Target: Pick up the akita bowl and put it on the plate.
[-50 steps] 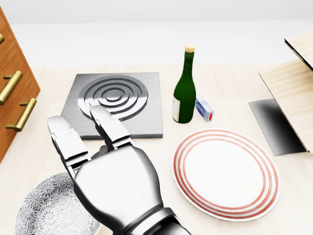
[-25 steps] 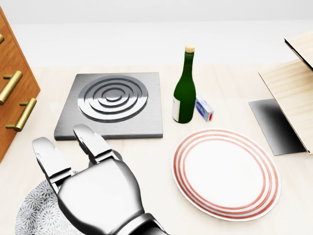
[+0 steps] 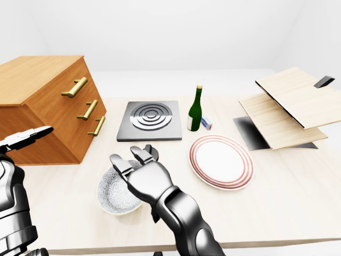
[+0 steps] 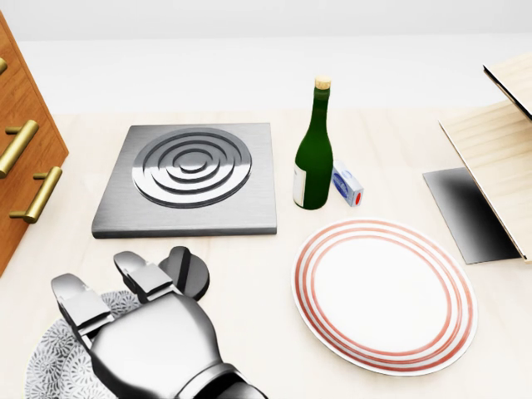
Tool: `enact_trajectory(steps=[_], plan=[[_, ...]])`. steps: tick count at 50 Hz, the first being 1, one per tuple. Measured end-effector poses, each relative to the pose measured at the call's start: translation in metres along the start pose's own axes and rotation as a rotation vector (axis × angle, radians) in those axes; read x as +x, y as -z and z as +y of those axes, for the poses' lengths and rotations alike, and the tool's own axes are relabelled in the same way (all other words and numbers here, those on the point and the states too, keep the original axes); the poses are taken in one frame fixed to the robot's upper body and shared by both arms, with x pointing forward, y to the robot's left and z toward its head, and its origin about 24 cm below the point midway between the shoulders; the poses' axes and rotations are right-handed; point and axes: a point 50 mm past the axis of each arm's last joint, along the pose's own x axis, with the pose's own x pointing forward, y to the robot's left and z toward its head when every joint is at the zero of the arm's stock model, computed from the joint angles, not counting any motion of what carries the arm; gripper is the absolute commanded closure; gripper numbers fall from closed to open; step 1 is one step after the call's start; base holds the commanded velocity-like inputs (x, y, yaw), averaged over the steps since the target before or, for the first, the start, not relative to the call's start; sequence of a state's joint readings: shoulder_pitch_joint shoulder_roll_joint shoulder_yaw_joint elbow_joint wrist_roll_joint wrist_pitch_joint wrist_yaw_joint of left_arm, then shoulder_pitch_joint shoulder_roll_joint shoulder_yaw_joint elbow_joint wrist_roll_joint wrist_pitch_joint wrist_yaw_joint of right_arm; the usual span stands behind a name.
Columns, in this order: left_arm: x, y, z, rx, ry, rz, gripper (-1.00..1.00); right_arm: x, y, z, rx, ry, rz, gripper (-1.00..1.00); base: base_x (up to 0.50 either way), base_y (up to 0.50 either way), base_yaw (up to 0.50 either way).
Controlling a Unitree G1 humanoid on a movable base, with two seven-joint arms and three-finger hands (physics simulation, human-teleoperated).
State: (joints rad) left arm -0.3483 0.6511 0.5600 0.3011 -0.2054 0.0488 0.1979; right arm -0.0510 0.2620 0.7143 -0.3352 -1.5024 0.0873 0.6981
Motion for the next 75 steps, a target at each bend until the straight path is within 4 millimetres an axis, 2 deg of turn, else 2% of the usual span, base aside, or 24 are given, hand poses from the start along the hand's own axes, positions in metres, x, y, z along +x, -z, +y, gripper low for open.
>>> enact_trajectory(steps=[33,57,75], plan=[[0.0,0.0,0.0,-0.002,0.003,-0.002,-1.0,0.019,0.008,0.024,0.067,-0.137,-0.007,-1.0,0.0,0.0,0.0],[0.0,0.001,-0.001,-0.002,0.007,-0.004,-1.0,0.024,-0.001,0.033,0.077,-0.181,-0.038,-1.0,0.0,0.0,0.0],[0.0,0.0,-0.001,-0.004,0.009,-0.005,-1.0,0.023,-0.007,0.047,0.089,-0.24,-0.06,-1.0,0.0,0.0,0.0]])
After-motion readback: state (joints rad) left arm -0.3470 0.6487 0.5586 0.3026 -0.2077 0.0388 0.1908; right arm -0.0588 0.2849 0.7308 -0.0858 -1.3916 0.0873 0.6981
